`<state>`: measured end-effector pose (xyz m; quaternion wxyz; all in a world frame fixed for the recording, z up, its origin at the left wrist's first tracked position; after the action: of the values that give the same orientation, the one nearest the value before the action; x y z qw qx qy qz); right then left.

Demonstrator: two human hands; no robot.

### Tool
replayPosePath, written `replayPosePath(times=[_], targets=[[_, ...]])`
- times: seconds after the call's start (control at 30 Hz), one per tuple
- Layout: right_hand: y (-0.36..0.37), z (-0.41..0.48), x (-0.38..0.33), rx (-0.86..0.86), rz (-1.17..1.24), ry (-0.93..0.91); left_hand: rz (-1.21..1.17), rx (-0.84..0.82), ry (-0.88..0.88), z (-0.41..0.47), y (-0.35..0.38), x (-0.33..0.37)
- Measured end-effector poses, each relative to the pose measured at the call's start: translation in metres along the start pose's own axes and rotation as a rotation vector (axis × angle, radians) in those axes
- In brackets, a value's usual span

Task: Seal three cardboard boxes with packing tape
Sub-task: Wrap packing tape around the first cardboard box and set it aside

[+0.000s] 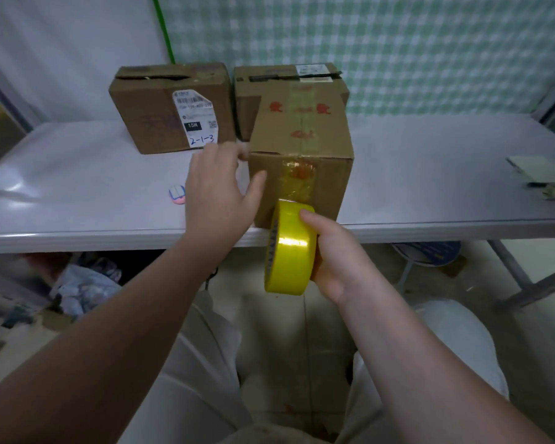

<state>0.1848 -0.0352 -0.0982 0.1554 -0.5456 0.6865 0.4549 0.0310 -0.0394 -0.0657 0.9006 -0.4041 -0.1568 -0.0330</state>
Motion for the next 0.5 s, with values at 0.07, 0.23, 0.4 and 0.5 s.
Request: replayPosePath(times=[0.07,0.23,0.4,0.5], targets=[[0.012,-0.001,0.005,-0.033,0.029,0.018,-0.187,-0.236,-0.265,-0.014,-0.001,-0.01],[0.038,0.001,0.014,-0.077,-0.138,-0.046,-0.806,-0.806,-0.468,-0.03,-0.002,-0.02],[0.073,-0.02,-0.014,0.125,-1.186,-0.734,-1.108,-0.851,-0.628,-0.03,-0.008,-0.045],[0.124,-0.015,-0.018,-0.08,-1.318,-0.913,-1.209,-0.784,-0.701,-0.028,-0.007,-0.056]])
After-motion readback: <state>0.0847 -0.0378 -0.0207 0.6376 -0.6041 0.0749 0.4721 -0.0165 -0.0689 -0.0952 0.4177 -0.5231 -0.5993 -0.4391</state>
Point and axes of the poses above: each hand's wrist, its own z-axis towards the middle knuckle, its own y-axis out of the palm, x = y × z, the point moved 1 cm from there along z, towards the middle knuckle, and after that the axes turned 12 degrees about z, right-handed, at the moved point
